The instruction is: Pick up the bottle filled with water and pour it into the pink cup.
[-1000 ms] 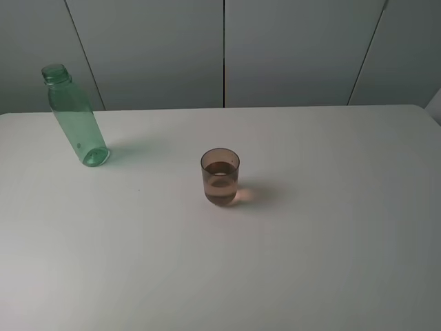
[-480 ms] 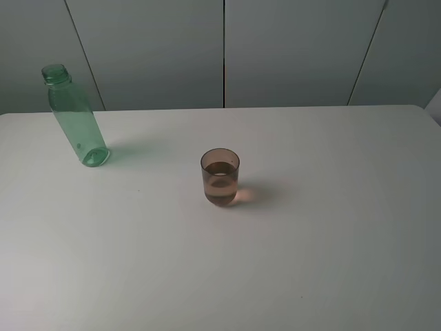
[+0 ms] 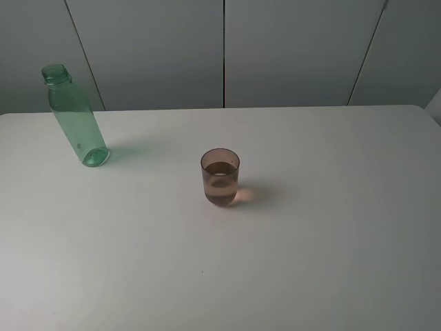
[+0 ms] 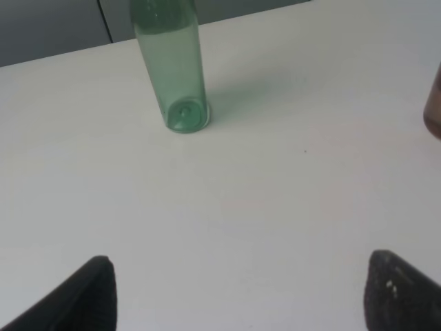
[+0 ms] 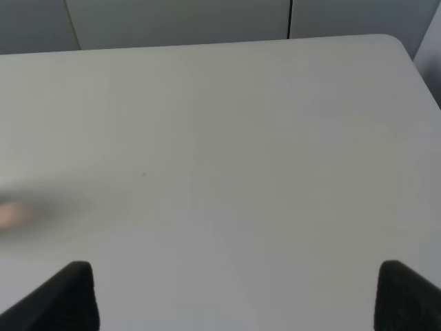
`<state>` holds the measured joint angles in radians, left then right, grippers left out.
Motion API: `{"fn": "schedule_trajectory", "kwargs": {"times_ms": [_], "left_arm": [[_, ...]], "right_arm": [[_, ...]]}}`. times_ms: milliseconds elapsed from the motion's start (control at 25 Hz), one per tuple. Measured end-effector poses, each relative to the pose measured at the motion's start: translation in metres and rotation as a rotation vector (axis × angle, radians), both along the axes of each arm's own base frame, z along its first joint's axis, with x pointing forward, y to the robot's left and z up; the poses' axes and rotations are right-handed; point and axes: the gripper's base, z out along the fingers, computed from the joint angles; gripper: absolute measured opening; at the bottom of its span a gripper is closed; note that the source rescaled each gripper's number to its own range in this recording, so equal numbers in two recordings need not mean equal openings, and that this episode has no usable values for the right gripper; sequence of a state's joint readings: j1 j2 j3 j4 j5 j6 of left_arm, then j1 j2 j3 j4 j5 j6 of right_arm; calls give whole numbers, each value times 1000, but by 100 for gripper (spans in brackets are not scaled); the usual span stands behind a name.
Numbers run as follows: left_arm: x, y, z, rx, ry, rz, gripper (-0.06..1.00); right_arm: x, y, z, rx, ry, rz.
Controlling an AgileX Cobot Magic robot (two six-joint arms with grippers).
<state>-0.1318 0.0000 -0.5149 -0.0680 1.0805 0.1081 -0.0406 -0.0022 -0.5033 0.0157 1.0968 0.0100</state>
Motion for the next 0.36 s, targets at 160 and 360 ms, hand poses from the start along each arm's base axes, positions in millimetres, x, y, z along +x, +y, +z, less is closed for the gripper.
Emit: {"fn": "schedule_trajectory", "kwargs": {"times_ms": [160,360], "left_arm": [[0,0,0,1,0,1,68],[0,0,0,1,0,2,68]], "right_arm": [[0,0,0,0,0,0],[0,0,0,0,0,0]]}}
